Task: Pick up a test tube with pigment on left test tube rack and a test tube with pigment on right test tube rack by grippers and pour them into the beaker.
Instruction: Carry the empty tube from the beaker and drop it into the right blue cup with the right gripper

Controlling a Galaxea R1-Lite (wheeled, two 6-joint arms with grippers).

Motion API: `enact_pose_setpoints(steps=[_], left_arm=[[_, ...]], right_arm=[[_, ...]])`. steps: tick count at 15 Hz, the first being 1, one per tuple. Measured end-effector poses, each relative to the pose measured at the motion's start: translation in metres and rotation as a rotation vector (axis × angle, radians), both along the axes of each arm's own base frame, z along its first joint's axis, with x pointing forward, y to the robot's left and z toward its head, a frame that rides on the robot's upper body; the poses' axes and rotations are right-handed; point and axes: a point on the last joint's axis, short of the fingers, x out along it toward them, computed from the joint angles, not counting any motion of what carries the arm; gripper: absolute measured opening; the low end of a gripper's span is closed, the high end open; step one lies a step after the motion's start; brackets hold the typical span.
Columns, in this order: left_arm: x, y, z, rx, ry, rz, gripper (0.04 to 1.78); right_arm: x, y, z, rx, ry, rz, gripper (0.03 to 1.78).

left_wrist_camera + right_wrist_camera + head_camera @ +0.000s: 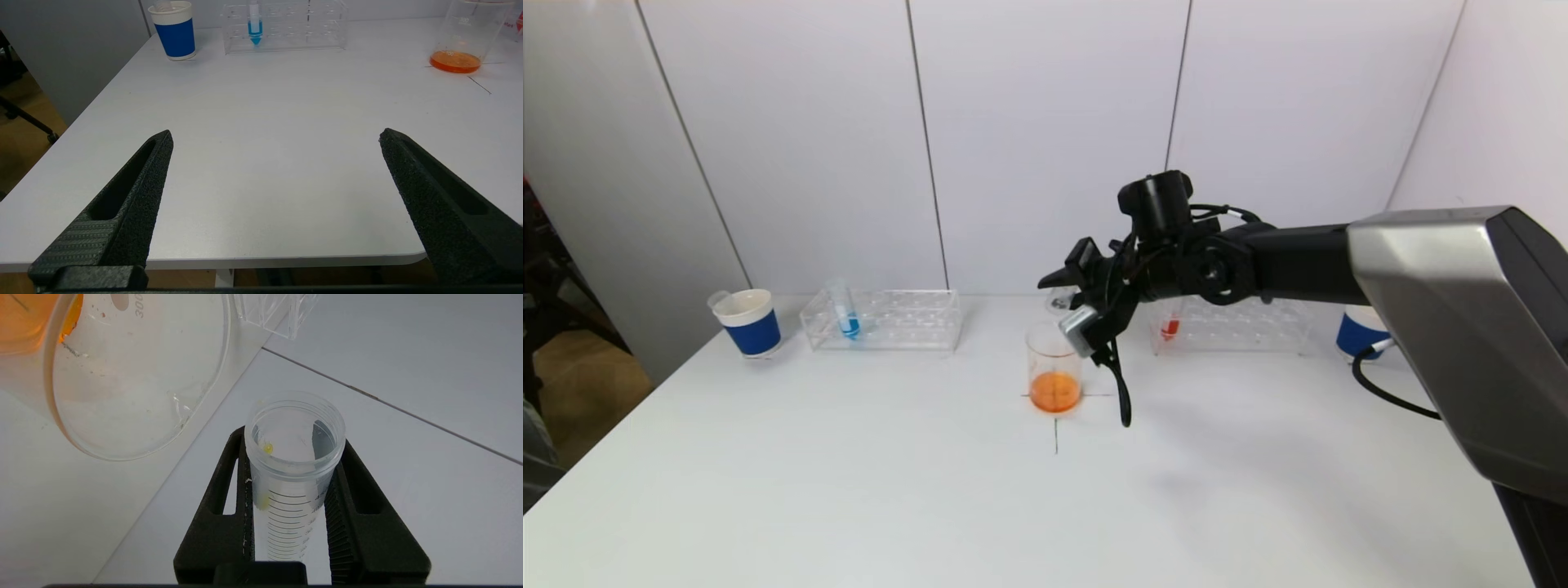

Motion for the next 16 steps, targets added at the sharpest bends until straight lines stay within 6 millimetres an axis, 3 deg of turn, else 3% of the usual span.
enact_pose_setpoints(steps=[9,16], left_arm=[[0.000,0.000,0.000,0.000,0.000,0.000,1.76],[0.000,0.000,0.000,0.000,0.000,0.000,1.76]], right_arm=[[0.006,-0.018,0.032,0.312,0.209,-0.159,0.55],[0.016,-0.029,0.069,0.794,0.359,-0.369,0.55]])
